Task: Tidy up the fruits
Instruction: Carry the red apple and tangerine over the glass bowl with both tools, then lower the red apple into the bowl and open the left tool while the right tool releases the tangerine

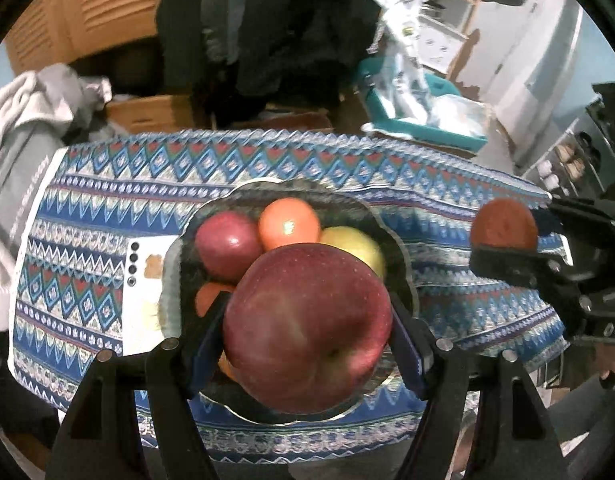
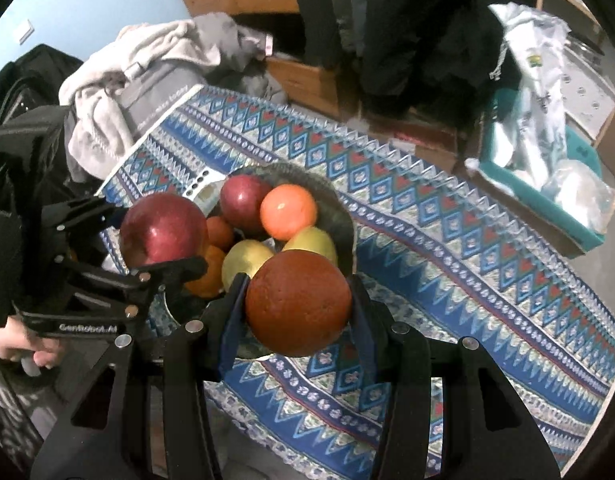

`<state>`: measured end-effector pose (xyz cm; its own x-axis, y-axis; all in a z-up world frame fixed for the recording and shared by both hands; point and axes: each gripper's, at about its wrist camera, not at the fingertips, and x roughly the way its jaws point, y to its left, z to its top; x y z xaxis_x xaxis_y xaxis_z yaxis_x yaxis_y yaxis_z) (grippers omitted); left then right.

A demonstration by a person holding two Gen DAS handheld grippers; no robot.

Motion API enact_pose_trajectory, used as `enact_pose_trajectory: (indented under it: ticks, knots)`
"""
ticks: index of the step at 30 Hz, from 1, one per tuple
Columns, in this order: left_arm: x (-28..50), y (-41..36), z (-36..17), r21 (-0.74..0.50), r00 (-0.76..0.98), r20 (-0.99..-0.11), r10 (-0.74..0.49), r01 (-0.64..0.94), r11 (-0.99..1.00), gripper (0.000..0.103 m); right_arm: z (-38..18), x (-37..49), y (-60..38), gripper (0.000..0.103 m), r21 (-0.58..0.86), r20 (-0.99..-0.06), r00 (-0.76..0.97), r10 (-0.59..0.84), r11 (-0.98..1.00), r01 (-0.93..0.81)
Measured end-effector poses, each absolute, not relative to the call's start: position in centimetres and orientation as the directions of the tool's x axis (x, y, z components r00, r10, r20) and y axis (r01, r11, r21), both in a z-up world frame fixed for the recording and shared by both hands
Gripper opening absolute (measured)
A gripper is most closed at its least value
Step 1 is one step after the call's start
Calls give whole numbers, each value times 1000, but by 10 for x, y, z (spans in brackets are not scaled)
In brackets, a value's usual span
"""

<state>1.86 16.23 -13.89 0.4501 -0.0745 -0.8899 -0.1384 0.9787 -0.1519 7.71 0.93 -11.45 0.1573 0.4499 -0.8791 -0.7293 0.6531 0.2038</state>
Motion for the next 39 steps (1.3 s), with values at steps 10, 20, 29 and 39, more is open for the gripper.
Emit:
enact_pose_trajectory:
  ticks: [10,20,29,39]
  knots:
    - [27,192,-184,-238,380,-915,-134,-241,941,75,-147,78,37,48,211,-905,101,413,642,-737]
    - [35,194,-201,-240,343,-928,-146,-250,938,75,-164,77,46,48,213,-917,73,392,637,-740]
    - [29,199,-196,-194,329,-938,-104,-252,948,79,-175,77,46,48,240,-921,38,388,641,-728]
    - [8,183,-185,-142,325,-943,-68,-210,967,80,-196,67,54,49,250,-934,-8,358,635,-731]
